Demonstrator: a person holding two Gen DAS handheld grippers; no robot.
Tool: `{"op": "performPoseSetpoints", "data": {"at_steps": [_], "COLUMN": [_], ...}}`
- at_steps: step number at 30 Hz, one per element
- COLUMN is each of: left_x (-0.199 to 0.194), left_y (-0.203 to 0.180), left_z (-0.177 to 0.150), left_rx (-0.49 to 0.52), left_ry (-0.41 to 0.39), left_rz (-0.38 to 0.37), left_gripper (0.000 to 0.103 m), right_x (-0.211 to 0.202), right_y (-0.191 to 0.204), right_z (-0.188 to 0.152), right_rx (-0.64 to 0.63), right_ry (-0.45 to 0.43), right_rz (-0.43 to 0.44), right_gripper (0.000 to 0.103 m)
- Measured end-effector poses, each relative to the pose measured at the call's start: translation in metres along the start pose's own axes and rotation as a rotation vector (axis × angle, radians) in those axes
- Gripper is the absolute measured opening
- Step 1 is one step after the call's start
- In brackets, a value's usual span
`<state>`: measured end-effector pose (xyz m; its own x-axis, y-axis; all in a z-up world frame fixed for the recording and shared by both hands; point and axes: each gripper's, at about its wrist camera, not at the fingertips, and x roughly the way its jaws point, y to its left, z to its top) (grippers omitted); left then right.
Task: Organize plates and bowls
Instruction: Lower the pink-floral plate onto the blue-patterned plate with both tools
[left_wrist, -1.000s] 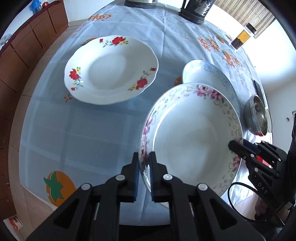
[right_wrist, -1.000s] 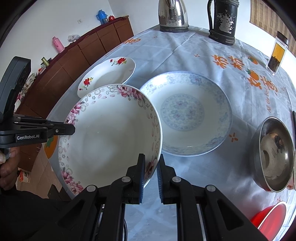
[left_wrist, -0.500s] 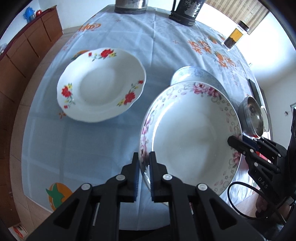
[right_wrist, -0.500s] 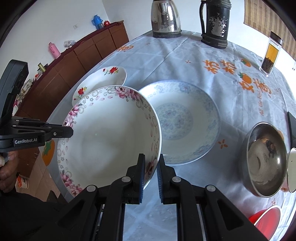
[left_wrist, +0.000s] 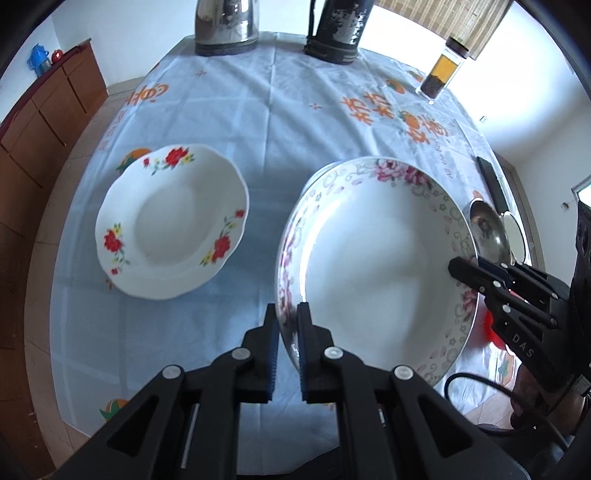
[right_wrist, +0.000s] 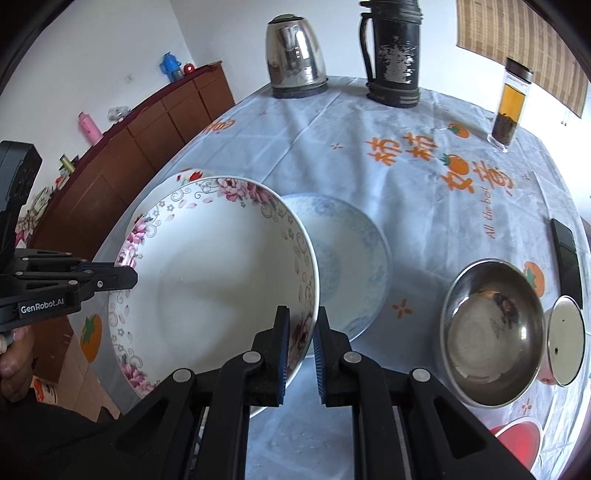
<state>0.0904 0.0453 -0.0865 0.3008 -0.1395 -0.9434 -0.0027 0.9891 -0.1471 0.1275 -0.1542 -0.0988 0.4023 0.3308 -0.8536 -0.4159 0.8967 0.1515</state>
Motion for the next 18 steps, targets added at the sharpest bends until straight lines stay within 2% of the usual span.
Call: {"op": "performPoseSetpoints", "data": {"at_steps": [18], "left_x": [0.011], "left_y": [-0.014], "left_z": [0.018], "left_rx": [0.027], "left_ry": [0.006], "left_rz": [0.007], "left_gripper": [0.005], "right_x": [0.004], "right_y": [-0.019], "right_z": [0.009], "right_rx": [0.053], "right_ry": [-0.005], "right_rz": [-0.017], "right_gripper": [0.013]}}
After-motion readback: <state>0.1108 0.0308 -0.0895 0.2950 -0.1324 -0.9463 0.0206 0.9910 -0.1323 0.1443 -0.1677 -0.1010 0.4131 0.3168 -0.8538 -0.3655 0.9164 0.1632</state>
